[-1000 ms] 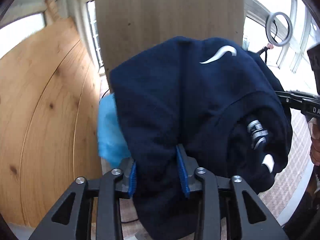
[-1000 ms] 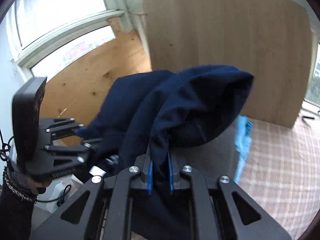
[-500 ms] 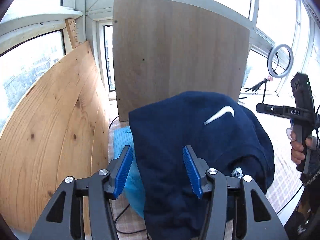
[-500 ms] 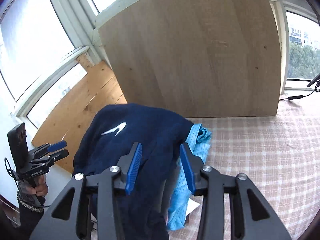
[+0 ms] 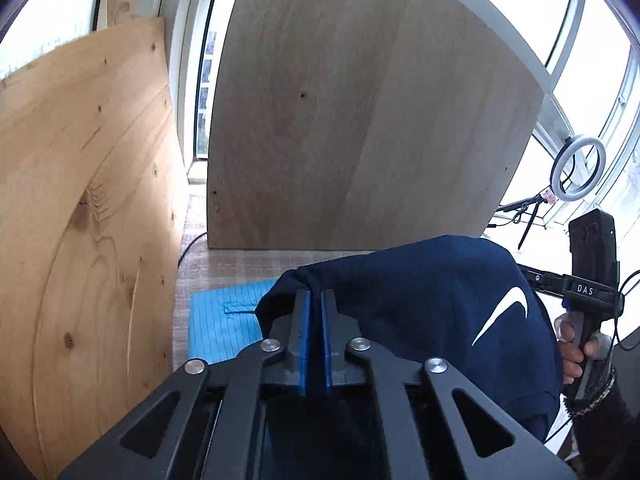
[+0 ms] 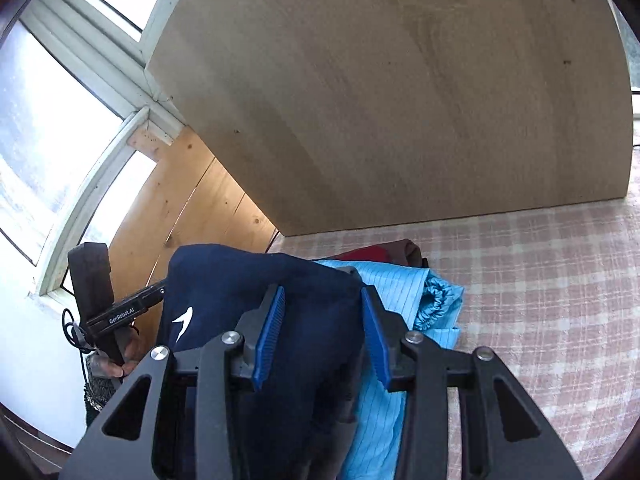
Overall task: Fold clothes
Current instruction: 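Lower the shirt onto the clothes pile and open both grippers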
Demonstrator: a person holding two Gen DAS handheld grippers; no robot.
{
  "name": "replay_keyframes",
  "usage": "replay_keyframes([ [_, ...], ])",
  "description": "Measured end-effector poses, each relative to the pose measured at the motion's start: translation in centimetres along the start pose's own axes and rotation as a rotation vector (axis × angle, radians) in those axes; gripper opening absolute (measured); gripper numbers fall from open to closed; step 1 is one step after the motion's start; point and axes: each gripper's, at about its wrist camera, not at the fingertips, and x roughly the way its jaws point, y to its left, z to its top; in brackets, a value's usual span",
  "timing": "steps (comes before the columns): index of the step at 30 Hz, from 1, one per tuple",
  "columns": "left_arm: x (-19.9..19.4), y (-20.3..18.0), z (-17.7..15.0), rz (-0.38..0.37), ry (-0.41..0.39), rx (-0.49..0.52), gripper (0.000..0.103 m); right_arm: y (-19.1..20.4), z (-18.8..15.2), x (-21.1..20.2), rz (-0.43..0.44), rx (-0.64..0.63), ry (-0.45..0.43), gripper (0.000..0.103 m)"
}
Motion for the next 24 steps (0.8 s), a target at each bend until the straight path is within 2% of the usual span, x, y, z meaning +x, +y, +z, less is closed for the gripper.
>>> replay_keyframes([
  [1,0.7,-0.9,0.9,0.016,-0.014,0.022,0.003,0.4,-0.1,-0.4,-0.007,-0.019,-0.012,0.019],
  [2,0.0,-1.3,0.9,0.042,-0.031,0.036,0.003,0.8,-0.1,-0.8,-0.023,-0.039,-0.026,0.013],
  [4,-1.4,-2.1,0.8,0.118,-0.067,0.070,0.003,1.8,-0.1,-2.1,-0.033,-0.074,-0.067,0.009],
  [7,-2.5,-3.5,0.9,0.239,-0.116,0.153,0.002,4.1,0.2,-3.2,-0.123,-0.198,-0.115,0.008],
  [9,0.3,-2.9,1.0,0.284,-0.040,0.154,0.003,5.8,0.4,-3.9,-0.192,-0.287,-0.146,0.008],
  [10,2.1,-2.2,1.1,0.338,0.028,0.143,0.005,5.8,0.6,-3.2,-0.230,-0.302,-0.123,0.008],
  [12,3.7,-2.0,0.8,0.408,0.099,0.162,0.007,4.9,0.9,-0.7,-0.311,-0.298,-0.032,0.008],
  [13,3.0,-2.1,0.7,0.433,0.074,0.166,0.009,4.5,1.1,0.5,-0.352,-0.295,0.014,0.008],
  [14,1.7,-2.3,0.5,0.427,0.042,0.157,0.013,4.3,1.1,0.3,-0.352,-0.278,0.008,0.009],
  [15,0.1,-2.4,0.3,0.415,0.008,0.139,0.027,4.2,1.0,-1.1,-0.320,-0.255,-0.029,0.012],
  [16,-1.4,-2.5,0.1,0.403,-0.025,0.122,0.038,4.0,0.7,-2.8,-0.285,-0.232,-0.065,0.024],
  [17,-3.1,-2.8,-0.4,0.392,-0.051,0.112,0.038,3.8,0.2,-4.3,-0.260,-0.208,-0.097,0.036],
  [18,-4.6,-3.1,-1.3,0.373,-0.071,0.103,0.038,3.6,-0.4,-5.8,-0.238,-0.186,-0.119,0.039],
  [20,-7.1,-3.8,-3.6,0.322,-0.093,0.088,0.041,3.4,-2.5,-8.0,-0.171,-0.161,-0.113,0.040],
  [21,-7.9,-3.9,-5.2,0.295,-0.078,0.083,0.045,3.5,-3.9,-8.7,-0.129,-0.157,-0.097,0.040],
  [24,-9.5,-4.4,-10.2,0.228,-0.014,0.067,0.047,4.2,-8.8,-10.0,-0.044,-0.153,-0.042,0.040],
])
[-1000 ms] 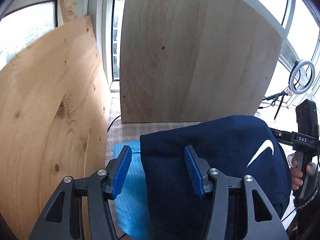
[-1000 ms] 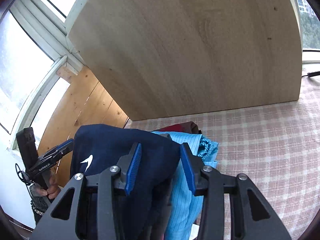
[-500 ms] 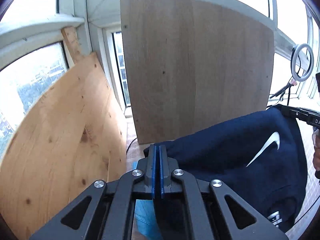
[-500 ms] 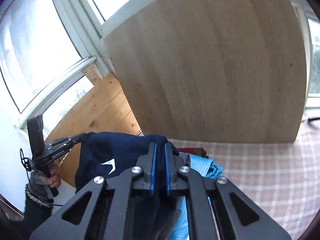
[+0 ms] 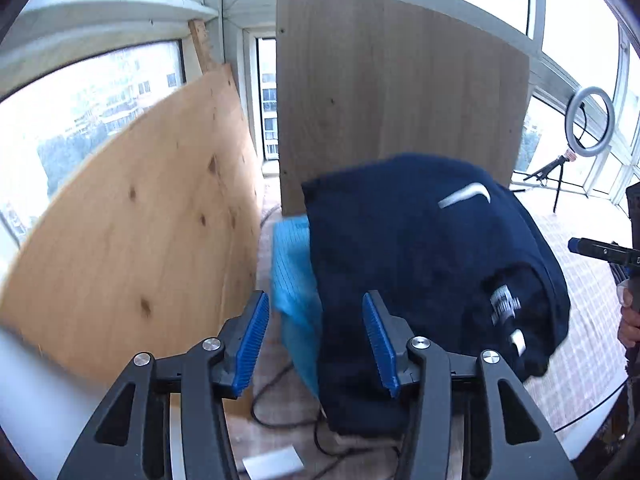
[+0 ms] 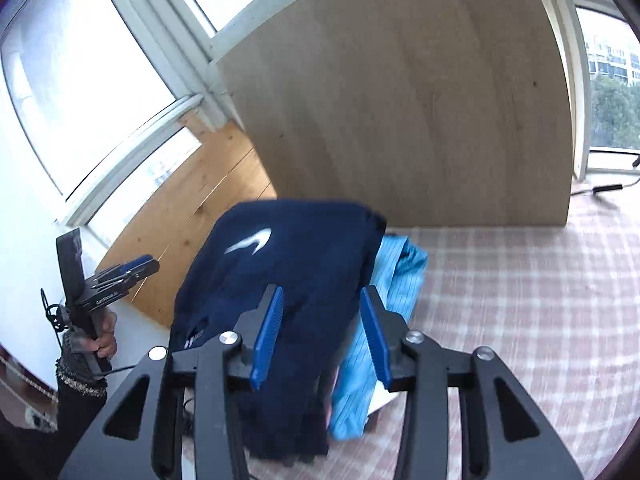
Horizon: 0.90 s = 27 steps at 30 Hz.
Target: Fold clothes
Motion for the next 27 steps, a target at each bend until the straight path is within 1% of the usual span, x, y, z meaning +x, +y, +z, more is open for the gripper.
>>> replay_keyframes([
  [2,0.4,-0.3,-2.7,-0.021,0.050,-0.001,0.047,0.8,-3.3,-0.4,0.024,0.002,0.047,0.040],
  [3,0.8,-0.4,-3.9,-0.028,0.076,0.005,0.047,1.0,-4.7,-0.4,0.022,0.000,0.065,0.040],
  [4,1.3,-0.5,-4.7,-0.018,0.098,0.010,0.047,1.2,-5.8,-0.4,0.016,-0.009,0.078,0.040],
  [6,2.2,-0.6,-5.4,-0.009,0.125,-0.004,0.047,1.5,-6.8,-0.2,-0.003,-0.022,0.094,0.040],
  [7,2.4,-0.5,-5.6,-0.012,0.122,-0.010,0.047,1.6,-7.2,-0.2,-0.012,-0.027,0.101,0.040],
  [11,3.8,-0.2,-5.6,-0.071,0.140,-0.038,0.044,2.4,-7.7,-0.5,0.002,-0.063,0.100,0.040],
  [12,4.2,-0.1,-5.6,-0.086,0.144,-0.045,0.040,2.7,-7.7,-0.2,0.002,-0.073,0.105,0.040],
  [13,4.0,0.2,-5.2,-0.100,0.144,-0.042,0.032,2.9,-7.6,0.1,0.006,-0.077,0.115,0.040],
  [14,3.8,0.4,-4.8,-0.114,0.145,-0.038,0.030,3.0,-7.5,0.5,0.008,-0.079,0.127,0.040],
  [15,3.7,0.2,-4.7,-0.102,0.144,-0.018,0.027,3.0,-7.6,1.0,0.007,-0.079,0.139,0.040],
  [18,3.3,-0.6,-4.3,-0.065,0.142,0.041,0.013,3.5,-7.6,2.1,0.009,-0.083,0.168,0.040],
  [19,2.8,-0.8,-4.1,-0.048,0.136,0.066,0.011,3.7,-7.6,2.4,0.010,-0.084,0.177,0.038],
  [20,2.3,-1.1,-3.9,-0.030,0.129,0.092,0.010,3.9,-7.4,2.3,0.007,-0.091,0.175,0.025],
  [22,1.3,-1.4,-3.5,0.007,0.111,0.129,0.009,4.5,-7.0,1.6,-0.002,-0.111,0.158,0.009],
  [23,0.9,-1.4,-3.4,0.040,0.102,0.140,0.009,4.8,-6.8,0.9,-0.006,-0.121,0.144,0.008],
  [25,0.9,-1.3,-3.4,0.077,0.100,0.154,0.009,5.4,-6.2,-0.7,-0.023,-0.151,0.115,0.008],
  [26,1.8,-1.2,-3.6,0.074,0.125,0.148,0.010,5.6,-6.1,-1.3,-0.048,-0.174,0.106,0.008],
  [27,2.7,-1.1,-3.9,0.072,0.150,0.142,0.011,5.3,-6.4,-0.9,-0.076,-0.178,0.128,0.008],
])
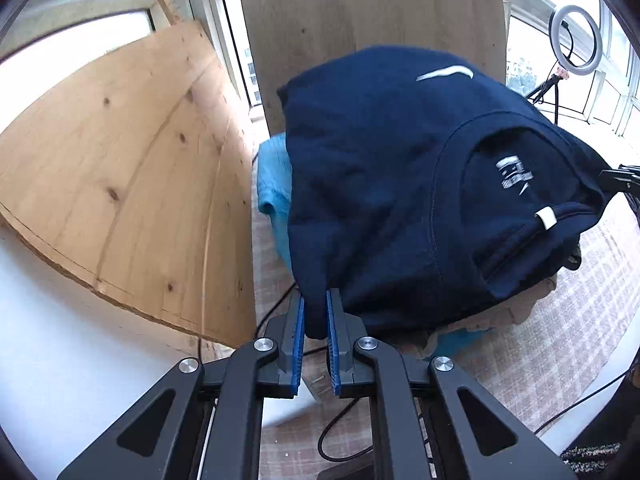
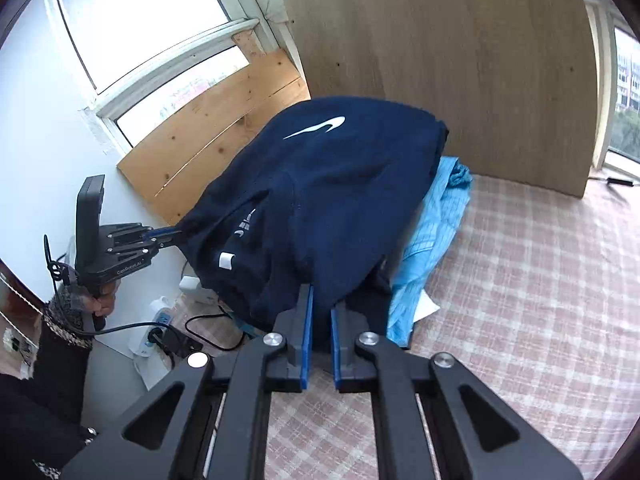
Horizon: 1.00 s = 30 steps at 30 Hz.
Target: Fold clothes
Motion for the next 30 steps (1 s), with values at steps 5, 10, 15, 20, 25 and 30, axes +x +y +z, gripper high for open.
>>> replay_keyframes([
  [5,0.2,-0.2,0.0,0.013,0.014,0.006,0.019,-1.0,-1.5,2.8,-0.083,0.024,0.170,0.014],
  [10,-3.7,0.5,1.3,0.062,-0.066,-0.009,0.025,0.1,1.0,-2.6,-0.069,-0.027,-0.042,0.026],
  [15,-3.8,-1.3,4.8,-0.099,-0.152,0.002,0.027,0.1,5.3,-1.8,-0.090,-0.040,-0.178,0.026],
  [20,1.6,-3.0,4.9,-0.118,0.001,0.019,0.033,-0.2,7.0,5.7,-0.047,-0.036,0.009,0.031],
  [25,-3.2,-1.9,7.7,-0.083,-0.126,0.006,0.033,-2.3,8.5,3.5,0.042,0.014,-0.049,0.031],
  [30,-3.1,-2.0,13.9,-0.013,-0.180,0.035,0.034,-9.1,11.7,1.0,-0.086,0.143,-0.163,0.031],
])
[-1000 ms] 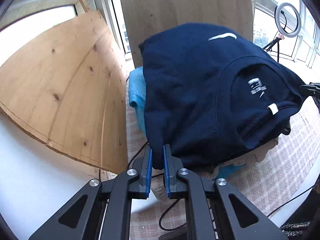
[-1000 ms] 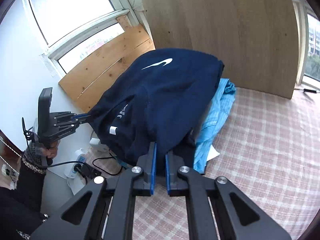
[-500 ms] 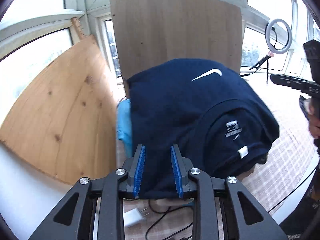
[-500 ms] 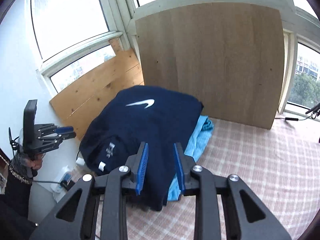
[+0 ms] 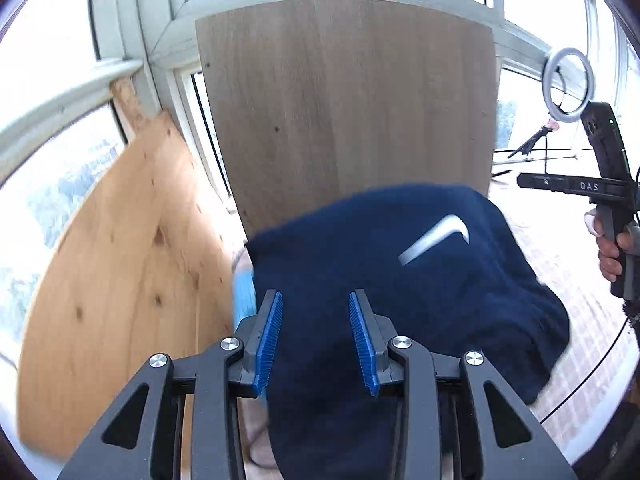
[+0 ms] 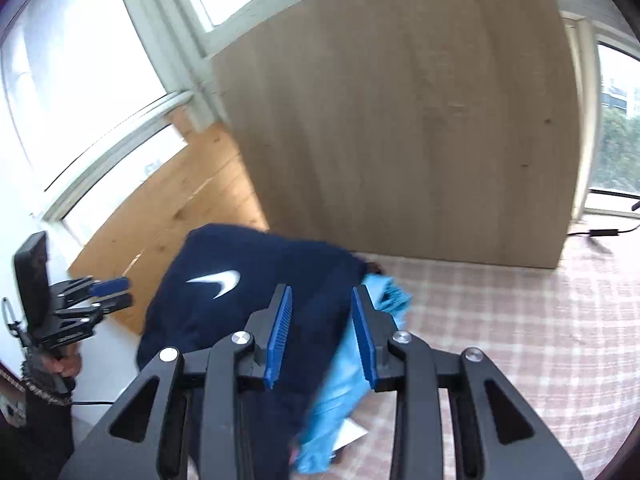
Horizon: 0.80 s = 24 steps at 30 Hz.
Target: Fold clothes
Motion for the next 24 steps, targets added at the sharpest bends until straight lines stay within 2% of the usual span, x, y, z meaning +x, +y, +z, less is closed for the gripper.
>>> replay_keyframes([
  [2,3.5,0.8,2.0,-0.002,0.025,0.003,0.035,-2.0,1.2,1.2,0.012,0.050,0.021,0.030],
  [4,6.9,1.5,3.9,-0.003,0.049,0.006,0.035,-3.5,1.8,2.7,0.080,0.110,0.063,0.030],
  [6,9.6,1.5,4.0,0.032,0.106,0.013,0.035,-4.1,2.1,4.1,0.141,0.148,0.093,0.030],
  [10,11.6,1.7,3.2,0.014,0.143,-0.011,0.040,-4.3,2.1,6.8,0.231,0.185,0.156,0.030],
  [13,9.7,0.9,1.8,0.028,0.142,-0.002,0.044,-4.4,1.2,8.3,0.319,0.244,0.204,0.030],
  [14,9.3,0.8,1.4,0.029,0.148,0.000,0.044,-4.2,1.1,8.5,0.279,0.228,0.199,0.018],
  [15,9.4,1.0,1.5,0.029,0.153,0.000,0.044,-4.0,1.2,8.7,0.195,0.188,0.180,0.006],
  [16,9.1,1.3,1.4,0.030,0.152,-0.002,0.044,-3.7,1.3,8.8,0.112,0.148,0.161,0.001],
  [18,8.5,1.7,1.4,0.032,0.149,-0.007,0.044,-5.0,1.4,8.3,-0.007,0.167,0.135,0.003],
  [19,8.1,1.8,1.5,0.032,0.146,-0.010,0.044,-5.5,1.5,7.9,0.009,0.200,0.123,0.003],
  [20,7.7,1.9,1.7,0.031,0.143,-0.014,0.044,-6.0,1.5,7.3,0.070,0.240,0.109,0.003],
  [22,7.3,1.9,1.7,0.037,0.148,-0.014,0.044,-4.9,1.9,5.8,0.109,0.212,0.058,0.005],
  [23,7.2,1.9,1.8,0.040,0.150,-0.014,0.045,-3.8,2.1,5.3,0.119,0.171,0.041,0.016],
  [24,7.0,2.0,1.8,0.043,0.152,-0.015,0.045,-2.4,2.2,5.0,0.147,0.137,0.031,0.021],
])
